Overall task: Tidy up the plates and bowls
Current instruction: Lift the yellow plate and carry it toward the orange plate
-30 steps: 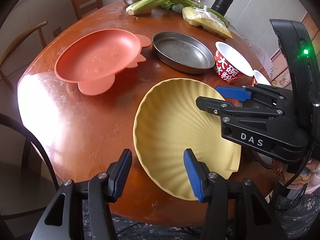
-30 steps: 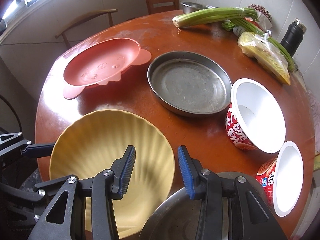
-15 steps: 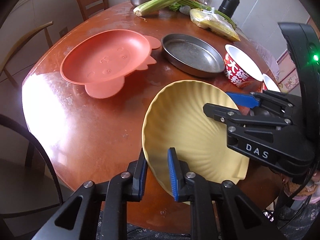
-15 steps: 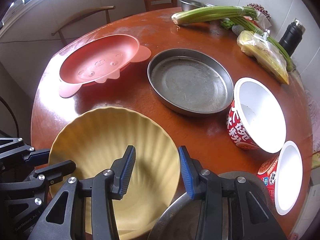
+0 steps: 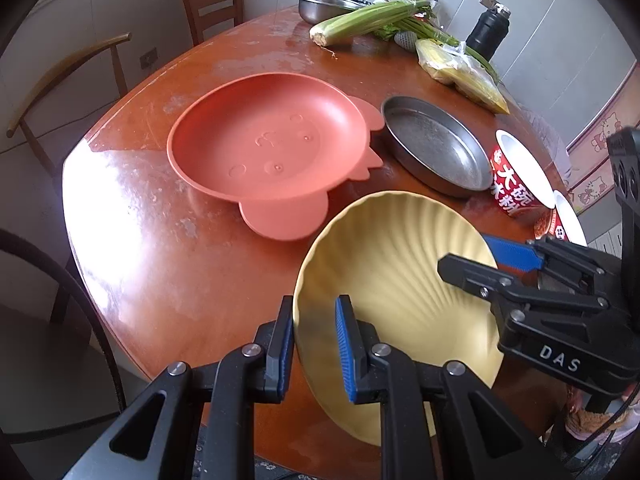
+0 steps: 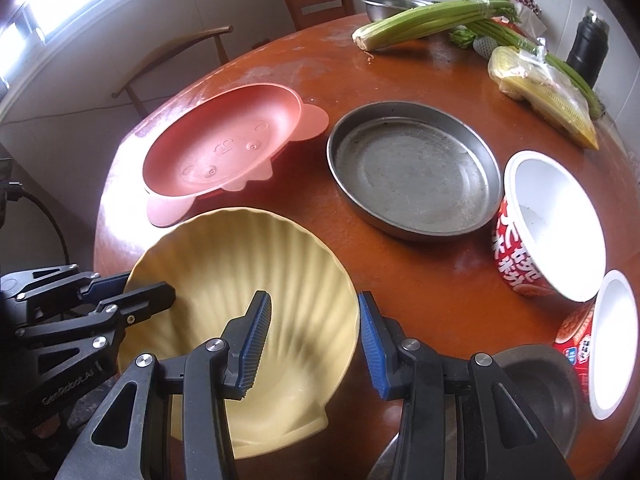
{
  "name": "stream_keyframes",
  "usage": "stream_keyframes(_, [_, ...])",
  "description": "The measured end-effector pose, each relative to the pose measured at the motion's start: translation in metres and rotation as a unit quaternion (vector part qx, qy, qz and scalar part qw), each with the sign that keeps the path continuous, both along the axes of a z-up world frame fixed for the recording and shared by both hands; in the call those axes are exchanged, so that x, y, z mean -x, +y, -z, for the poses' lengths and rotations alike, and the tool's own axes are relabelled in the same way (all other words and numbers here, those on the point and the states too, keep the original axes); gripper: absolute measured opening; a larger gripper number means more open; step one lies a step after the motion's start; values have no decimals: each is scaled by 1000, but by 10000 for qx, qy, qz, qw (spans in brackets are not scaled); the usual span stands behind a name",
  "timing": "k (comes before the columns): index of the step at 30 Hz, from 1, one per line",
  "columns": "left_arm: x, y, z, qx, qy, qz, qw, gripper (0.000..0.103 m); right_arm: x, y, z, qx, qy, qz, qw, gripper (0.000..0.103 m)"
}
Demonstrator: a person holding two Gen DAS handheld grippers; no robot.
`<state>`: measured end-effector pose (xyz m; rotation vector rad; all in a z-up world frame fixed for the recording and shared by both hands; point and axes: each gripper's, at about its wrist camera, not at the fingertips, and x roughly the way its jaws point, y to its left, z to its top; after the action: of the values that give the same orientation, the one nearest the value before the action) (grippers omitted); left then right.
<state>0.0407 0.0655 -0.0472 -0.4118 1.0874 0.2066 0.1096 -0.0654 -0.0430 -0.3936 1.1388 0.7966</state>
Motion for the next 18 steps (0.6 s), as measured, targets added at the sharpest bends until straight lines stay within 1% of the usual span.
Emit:
stream_keyframes(3, [-4,7,1,-38,-81,-47,9999,20,2,0,4,-3,107,19,9999,46])
stream_keyframes(5, [-3,11,-1,-44,-136,-59,9999,20,5,1,4,17,75,16,10000,46])
stream_keyframes(8, [5,14,-5,60,-192,-68,9998,21,8,0,5,23,81,88,9999,46])
stream_keyframes(9, [9,14,-7,43,-196,-66,9998,21,8,-3,5,30,76,108,9999,45])
stream_keyframes(11, [15,11,-7,-29,-147,-38,9999,29,10,-5,6,71,69,169,9998,45])
stream_keyframes(15, [24,6,-1,152,-79,7,9999,31,17,-9,6,155,-15,203,9997,45])
stream_keyframes(18, [25,-2,-1,-12,-122,74,9999,30,22,-10,6,93,21,204,9997,46])
